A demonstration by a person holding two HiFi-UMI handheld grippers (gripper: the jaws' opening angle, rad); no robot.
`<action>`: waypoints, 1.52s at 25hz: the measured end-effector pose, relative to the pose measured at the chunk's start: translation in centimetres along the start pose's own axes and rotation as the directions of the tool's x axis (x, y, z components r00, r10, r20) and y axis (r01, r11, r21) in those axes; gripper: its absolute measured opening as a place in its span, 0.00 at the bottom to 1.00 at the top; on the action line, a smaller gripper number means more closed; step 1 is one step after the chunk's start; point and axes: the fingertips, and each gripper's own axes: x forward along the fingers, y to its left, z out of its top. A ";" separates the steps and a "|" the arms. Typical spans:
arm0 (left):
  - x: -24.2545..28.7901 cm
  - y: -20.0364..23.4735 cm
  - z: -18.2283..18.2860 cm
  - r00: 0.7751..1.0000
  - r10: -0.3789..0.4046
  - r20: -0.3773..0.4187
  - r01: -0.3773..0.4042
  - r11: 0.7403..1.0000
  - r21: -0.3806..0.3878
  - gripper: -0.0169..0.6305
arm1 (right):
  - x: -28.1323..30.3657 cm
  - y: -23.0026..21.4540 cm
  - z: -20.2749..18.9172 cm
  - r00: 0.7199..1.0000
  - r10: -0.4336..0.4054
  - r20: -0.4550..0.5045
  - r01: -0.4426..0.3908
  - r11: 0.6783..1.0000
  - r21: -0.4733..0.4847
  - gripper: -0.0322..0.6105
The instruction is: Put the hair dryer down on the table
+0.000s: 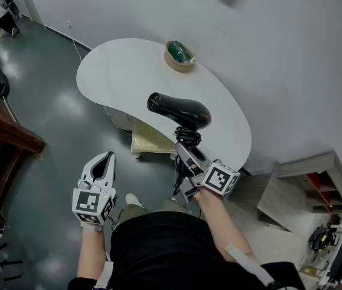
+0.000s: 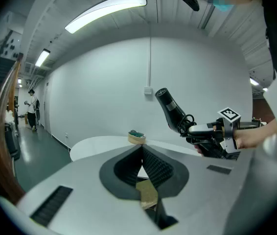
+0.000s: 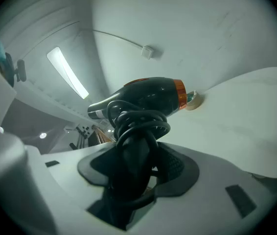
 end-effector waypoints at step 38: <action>22.6 16.1 1.3 0.975 -0.189 -0.120 0.195 0.980 0.036 0.04 | 19.1 -10.6 9.0 0.976 -0.145 0.160 0.120 0.980 0.158 0.41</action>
